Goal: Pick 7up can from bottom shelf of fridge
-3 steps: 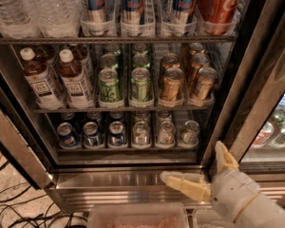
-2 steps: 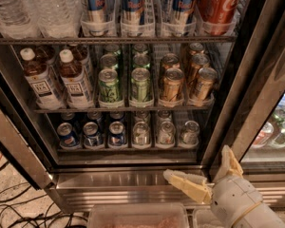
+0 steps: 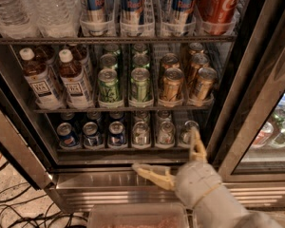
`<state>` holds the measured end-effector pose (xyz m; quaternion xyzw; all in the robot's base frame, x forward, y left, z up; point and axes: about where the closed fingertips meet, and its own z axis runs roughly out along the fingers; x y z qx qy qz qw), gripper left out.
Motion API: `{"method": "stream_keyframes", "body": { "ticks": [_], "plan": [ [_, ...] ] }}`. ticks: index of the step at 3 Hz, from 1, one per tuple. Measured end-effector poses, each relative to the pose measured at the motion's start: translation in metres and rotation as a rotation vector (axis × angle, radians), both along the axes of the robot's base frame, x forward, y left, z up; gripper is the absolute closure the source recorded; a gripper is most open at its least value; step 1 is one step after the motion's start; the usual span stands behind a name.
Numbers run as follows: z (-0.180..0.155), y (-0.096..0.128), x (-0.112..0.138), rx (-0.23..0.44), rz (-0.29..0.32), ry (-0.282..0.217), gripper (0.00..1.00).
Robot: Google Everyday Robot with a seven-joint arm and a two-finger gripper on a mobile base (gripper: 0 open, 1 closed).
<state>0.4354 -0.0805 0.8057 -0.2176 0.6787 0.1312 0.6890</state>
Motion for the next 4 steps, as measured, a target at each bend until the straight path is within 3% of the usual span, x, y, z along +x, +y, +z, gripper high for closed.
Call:
{"method": "stream_keyframes", "body": {
  "ticks": [1,2,3,4],
  "plan": [
    [-0.031,0.039,0.018,0.078,0.028,0.038,0.00],
    [-0.051,0.033,0.031,0.122,-0.019,0.065,0.00],
    [-0.053,0.036,0.033,0.121,-0.019,0.063,0.00],
    [-0.066,0.055,0.039,0.151,-0.028,0.064,0.00]
  ]
}}
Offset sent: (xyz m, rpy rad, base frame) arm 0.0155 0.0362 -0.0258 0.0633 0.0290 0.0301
